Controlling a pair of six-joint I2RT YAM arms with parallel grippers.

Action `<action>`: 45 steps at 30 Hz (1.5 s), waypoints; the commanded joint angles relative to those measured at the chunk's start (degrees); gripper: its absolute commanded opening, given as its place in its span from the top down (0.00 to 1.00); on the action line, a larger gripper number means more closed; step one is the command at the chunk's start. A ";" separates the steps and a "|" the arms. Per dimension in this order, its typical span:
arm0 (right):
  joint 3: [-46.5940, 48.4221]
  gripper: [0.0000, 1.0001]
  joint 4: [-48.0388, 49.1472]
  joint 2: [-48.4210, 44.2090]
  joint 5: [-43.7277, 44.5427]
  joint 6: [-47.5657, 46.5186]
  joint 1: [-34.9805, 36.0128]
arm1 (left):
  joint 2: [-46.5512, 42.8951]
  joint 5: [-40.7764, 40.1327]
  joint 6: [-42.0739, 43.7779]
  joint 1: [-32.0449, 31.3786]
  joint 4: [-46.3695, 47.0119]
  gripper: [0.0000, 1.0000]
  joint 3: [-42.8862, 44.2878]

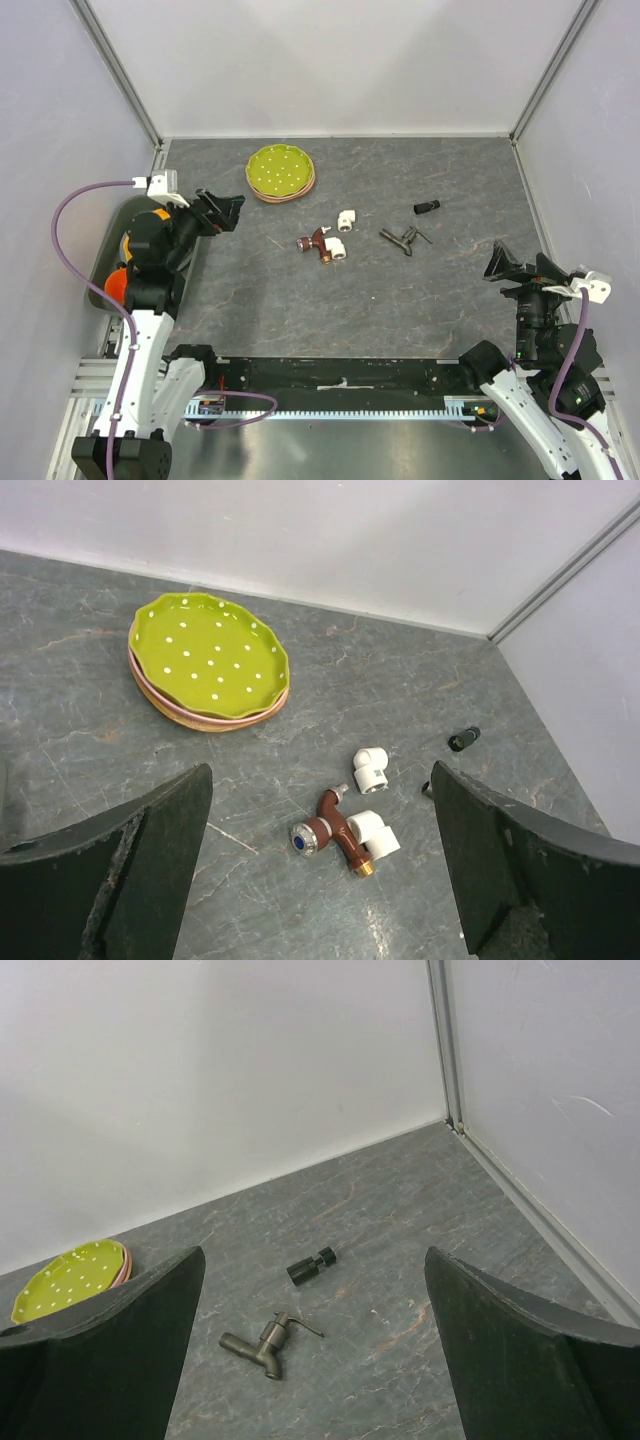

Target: Install the water faucets

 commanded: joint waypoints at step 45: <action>-0.24 0.02 0.34 0.89 -9.65 1.27 0.29 | 32.99 -17.94 -3.03 -32.62 -2.95 0.04 6.77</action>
